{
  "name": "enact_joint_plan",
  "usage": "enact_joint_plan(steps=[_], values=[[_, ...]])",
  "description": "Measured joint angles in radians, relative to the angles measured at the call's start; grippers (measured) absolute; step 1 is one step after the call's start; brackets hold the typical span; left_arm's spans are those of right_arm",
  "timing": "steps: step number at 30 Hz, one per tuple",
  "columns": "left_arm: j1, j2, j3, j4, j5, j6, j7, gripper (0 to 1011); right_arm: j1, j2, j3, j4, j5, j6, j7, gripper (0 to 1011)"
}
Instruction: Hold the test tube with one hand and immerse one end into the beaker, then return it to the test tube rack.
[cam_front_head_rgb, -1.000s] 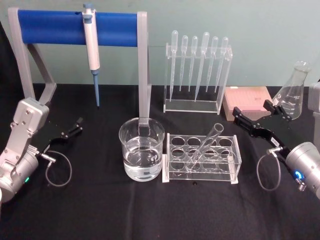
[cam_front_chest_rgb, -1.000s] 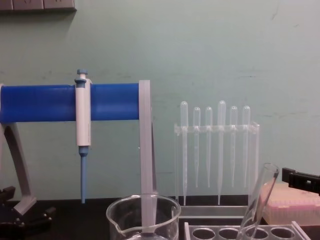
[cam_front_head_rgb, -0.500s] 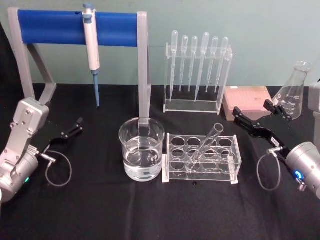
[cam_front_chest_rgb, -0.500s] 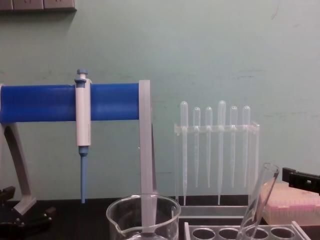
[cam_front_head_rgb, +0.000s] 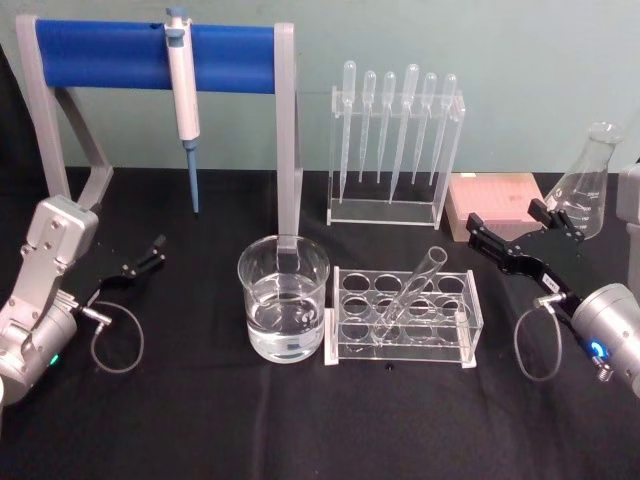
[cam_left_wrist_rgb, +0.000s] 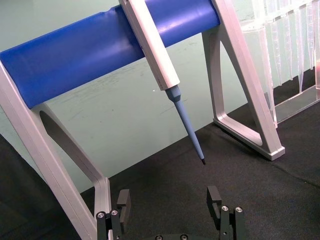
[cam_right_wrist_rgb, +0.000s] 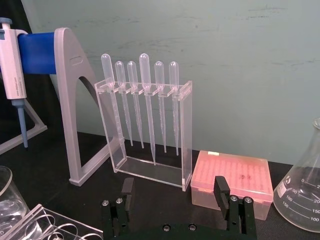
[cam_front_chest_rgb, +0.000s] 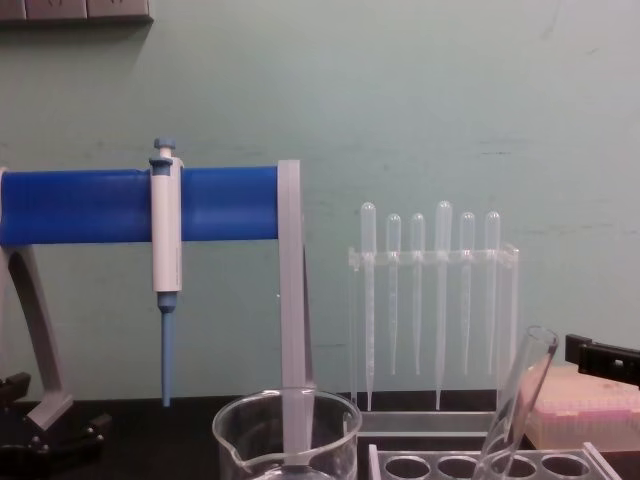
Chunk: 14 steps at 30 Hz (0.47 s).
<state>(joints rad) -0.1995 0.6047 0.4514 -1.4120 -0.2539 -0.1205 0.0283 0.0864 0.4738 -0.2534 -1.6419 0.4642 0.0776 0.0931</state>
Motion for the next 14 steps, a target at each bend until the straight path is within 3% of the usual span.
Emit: enact_joint_plan(steps=[14], values=[[0.000,0.000,0.000,0.000,0.000,0.000,0.000,1000,0.000,0.000,0.000,0.000,0.000,0.000,0.000,1003]])
